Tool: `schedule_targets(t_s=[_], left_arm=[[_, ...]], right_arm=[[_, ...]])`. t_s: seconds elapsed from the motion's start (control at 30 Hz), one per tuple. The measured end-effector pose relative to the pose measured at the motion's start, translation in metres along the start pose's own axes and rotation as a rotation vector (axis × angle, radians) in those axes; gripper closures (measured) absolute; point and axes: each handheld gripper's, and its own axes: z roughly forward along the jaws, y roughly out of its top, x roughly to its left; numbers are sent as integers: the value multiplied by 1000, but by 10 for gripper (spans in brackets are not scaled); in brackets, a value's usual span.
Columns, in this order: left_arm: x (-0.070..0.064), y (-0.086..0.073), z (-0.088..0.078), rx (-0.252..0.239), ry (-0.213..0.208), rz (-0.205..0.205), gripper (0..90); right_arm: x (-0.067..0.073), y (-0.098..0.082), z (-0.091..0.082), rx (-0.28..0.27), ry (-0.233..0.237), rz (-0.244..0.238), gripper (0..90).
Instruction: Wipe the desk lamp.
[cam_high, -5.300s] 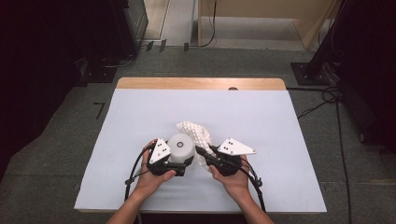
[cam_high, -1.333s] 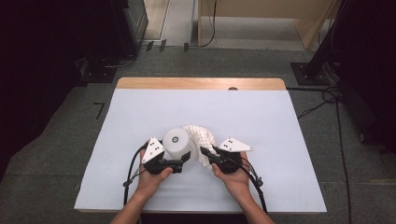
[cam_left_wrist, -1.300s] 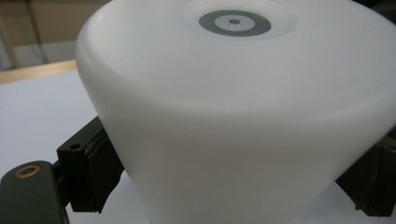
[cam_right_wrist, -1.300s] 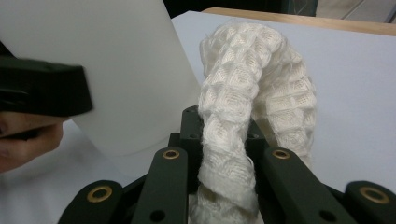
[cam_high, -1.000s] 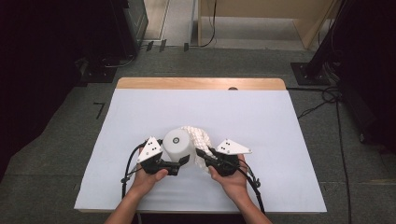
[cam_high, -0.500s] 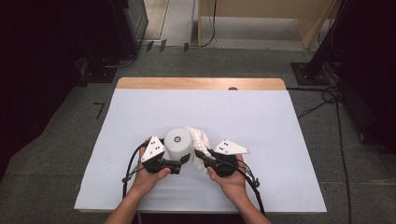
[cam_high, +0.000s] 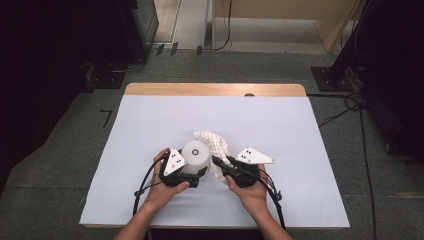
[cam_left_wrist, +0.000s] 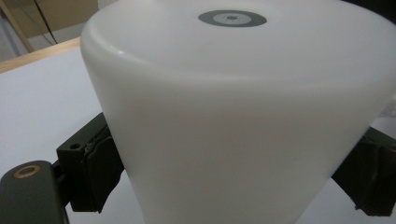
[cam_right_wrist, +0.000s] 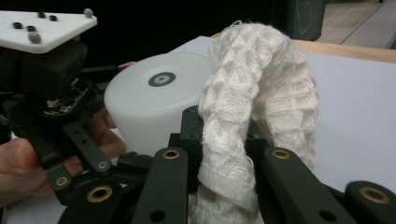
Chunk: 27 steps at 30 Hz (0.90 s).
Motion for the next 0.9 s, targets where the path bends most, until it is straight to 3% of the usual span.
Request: schedule_targets(t_s=[0.2,0.23,0.33,0.37,0.4,0.43,0.47,0.6,0.7,0.83,0.9], left_arm=[[0,-2,-1,1,-4,-30,75],[0,-3,-3,-7,5,-53,75],[-6,-2,-7,-17,59,-71,44],[-6,-2,-7,-17,59,-71,40],[-14,-1,-7,-3,122,-97,29],[-17,-2,-6,-3,144,-108,29],[-22,-2,-4,17,192,-117,29],[-29,0,2,38,250,-136,30],[-26,1,0,20,220,-133,78],[-8,1,-8,-6,152,-131,81],[7,5,-17,-49,75,-129,81]], right_arm=[[-5,-4,3,13,-14,4,775],[-6,-5,3,14,-17,3,775],[-9,-8,5,22,-29,8,775],[-9,-8,5,22,-29,8,775],[-10,-8,5,24,-33,9,775],[-11,-9,5,26,-33,10,775],[-11,-9,5,25,-33,9,775],[-11,-10,6,33,-33,13,774],[-12,-11,6,35,-32,15,775],[-12,-11,6,33,-27,18,774],[-12,-11,6,34,-26,20,774]])
